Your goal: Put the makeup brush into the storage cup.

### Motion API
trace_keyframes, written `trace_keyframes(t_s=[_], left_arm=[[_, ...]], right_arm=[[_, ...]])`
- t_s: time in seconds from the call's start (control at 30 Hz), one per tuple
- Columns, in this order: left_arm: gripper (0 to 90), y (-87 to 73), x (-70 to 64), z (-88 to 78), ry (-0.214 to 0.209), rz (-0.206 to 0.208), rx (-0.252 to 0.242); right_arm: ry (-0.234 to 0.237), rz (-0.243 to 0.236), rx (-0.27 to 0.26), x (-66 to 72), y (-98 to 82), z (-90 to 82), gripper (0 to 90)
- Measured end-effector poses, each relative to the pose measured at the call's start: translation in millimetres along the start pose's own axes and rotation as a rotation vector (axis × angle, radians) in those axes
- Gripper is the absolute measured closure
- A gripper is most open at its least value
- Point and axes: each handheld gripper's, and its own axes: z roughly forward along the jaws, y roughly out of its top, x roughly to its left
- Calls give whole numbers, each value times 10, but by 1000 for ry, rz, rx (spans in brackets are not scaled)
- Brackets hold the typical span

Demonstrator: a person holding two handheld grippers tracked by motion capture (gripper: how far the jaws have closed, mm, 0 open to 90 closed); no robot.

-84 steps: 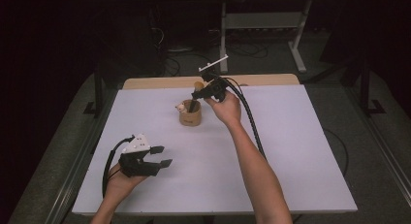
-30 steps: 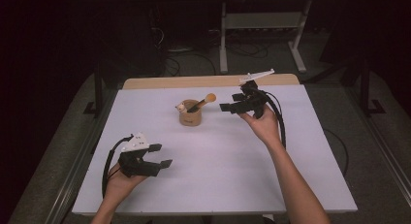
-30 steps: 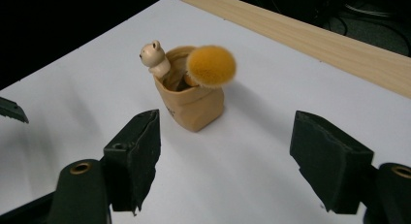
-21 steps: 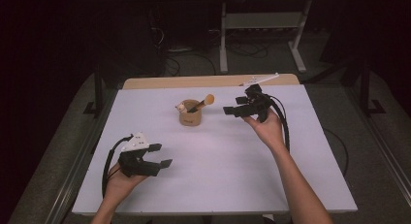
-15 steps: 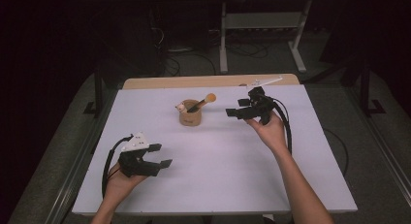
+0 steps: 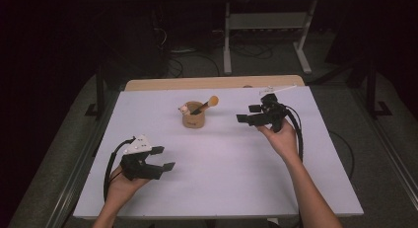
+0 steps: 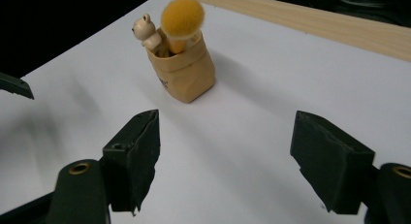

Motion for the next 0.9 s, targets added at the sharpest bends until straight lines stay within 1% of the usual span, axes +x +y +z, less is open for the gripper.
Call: trace_keyframes(t_s=[0.23, 0.37, 0.47, 0.5, 0.6, 0.63, 0.67, 0.7, 0.73, 0.83, 0.9], left_arm=[[291, -5, 2, 0, -2, -13, 0], [291, -7, 11, 0, -2, -6, 2], [291, -7, 11, -1, -1, -5, 4], [291, -7, 11, 0, -1, -5, 3], [291, -8, 10, -2, -2, -10, 1], [291, -9, 4, -1, 0, -19, -4], [291, -10, 3, -1, -1, -23, -5], [291, -9, 6, -2, -1, -21, -5], [291, -10, 6, -2, 0, -22, -5], [290, -12, 8, -1, -1, -23, -3], [288, -12, 13, 0, 0, -14, 2]], right_arm=[[-1, 24, -4, -55, -76, -49, 252], [-3, 33, -12, -69, -109, -73, 251], [-6, 28, -17, -81, -133, -97, 252], [-5, 36, -15, -78, -139, -107, 252], [-7, 39, -17, -90, -170, -132, 252], [-9, 47, -19, -86, -179, -140, 252], [-10, 38, -18, -96, -191, -148, 253], [-9, 49, -17, -90, -199, -156, 252], [-12, 39, -18, -100, -211, -161, 253], [-16, 44, -13, -103, -252, -189, 253], [-18, 52, -15, -101, -290, -217, 253]])
